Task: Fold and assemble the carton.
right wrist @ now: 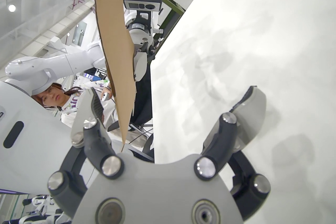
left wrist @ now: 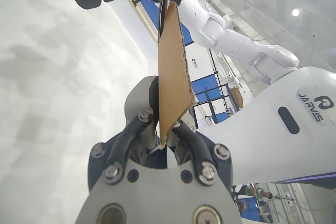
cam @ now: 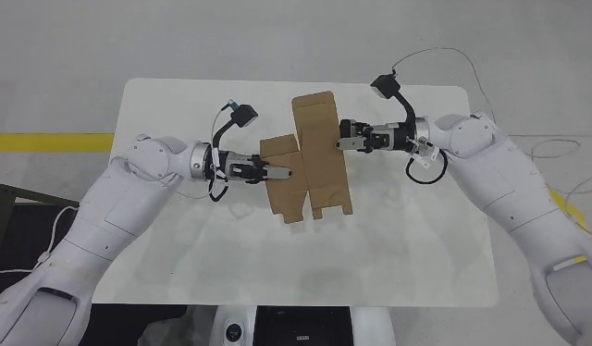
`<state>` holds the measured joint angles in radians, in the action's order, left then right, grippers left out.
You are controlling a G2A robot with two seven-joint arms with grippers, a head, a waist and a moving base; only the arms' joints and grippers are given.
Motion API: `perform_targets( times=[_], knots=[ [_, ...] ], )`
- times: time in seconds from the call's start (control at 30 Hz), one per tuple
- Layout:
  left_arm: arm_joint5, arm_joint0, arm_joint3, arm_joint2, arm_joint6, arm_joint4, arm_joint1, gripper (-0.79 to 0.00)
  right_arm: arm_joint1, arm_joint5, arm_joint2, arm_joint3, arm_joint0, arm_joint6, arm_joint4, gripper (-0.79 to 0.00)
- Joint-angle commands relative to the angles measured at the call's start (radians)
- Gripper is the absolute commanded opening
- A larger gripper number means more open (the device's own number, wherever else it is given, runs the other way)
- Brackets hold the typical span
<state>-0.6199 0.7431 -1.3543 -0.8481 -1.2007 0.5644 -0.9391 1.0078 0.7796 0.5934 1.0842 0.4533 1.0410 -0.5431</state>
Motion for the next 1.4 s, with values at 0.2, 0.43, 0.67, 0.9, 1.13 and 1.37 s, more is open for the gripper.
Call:
perform_targets(
  times=[0.2,0.43,0.67,0.9,1.13,1.37],
  knots=[
    [-0.023,-0.007,0.003,0.035,0.023,-0.078,0.014,-0.785,-0.031,0.050,-0.087,0.037,-0.034,-0.050,0.001,0.000],
    [-0.063,-0.029,0.030,0.061,0.063,-0.122,0.022,-0.785,-0.045,0.089,-0.175,0.056,-0.066,-0.089,-0.003,-0.326],
    [-0.076,-0.044,0.045,0.091,0.076,-0.107,0.027,-0.785,-0.042,0.129,-0.249,0.030,-0.105,-0.129,-0.020,-0.480],
    [-0.080,-0.053,0.035,0.113,0.081,-0.084,0.032,-0.785,-0.034,0.165,-0.317,0.011,-0.139,-0.166,-0.034,-0.496],
    [-0.086,-0.058,0.035,0.131,0.087,-0.068,0.038,-0.785,-0.029,0.199,-0.378,-0.006,-0.168,-0.199,-0.055,-0.785],
    [-0.133,-0.058,0.075,0.103,0.134,0.029,0.039,0.000,-0.025,0.221,-0.412,-0.042,-0.183,-0.221,-0.127,-0.785]
  ],
)
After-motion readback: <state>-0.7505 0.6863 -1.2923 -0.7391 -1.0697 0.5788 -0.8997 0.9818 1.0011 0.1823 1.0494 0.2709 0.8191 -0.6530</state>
